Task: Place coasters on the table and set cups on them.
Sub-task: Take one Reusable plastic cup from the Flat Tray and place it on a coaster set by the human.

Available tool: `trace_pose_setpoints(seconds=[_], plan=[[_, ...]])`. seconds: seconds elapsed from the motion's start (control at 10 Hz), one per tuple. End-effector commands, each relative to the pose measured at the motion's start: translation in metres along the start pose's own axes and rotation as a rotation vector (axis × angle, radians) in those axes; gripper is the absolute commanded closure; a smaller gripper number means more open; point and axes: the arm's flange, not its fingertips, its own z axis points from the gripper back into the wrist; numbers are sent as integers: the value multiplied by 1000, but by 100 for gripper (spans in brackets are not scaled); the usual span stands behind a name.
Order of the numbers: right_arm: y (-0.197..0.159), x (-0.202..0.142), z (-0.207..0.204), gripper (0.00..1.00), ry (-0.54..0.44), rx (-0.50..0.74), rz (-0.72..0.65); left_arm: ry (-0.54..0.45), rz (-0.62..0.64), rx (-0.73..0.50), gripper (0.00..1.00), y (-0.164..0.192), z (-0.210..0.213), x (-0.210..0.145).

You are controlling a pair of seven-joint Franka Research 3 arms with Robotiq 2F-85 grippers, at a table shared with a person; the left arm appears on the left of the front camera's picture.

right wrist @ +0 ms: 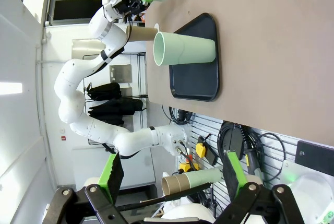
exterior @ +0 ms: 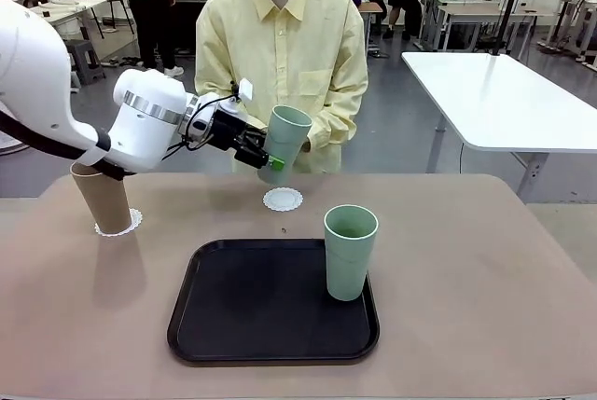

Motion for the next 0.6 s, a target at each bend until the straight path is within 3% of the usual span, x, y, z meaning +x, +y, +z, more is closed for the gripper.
trace_pose_setpoints(seconds=[0.0,0.5], plan=[[-1,2,0,0,0,20,20,3,11,-21,17,24,-4,8],[-1,2,0,0,0,20,20,-11,3,-4,17,20,-4,5]])
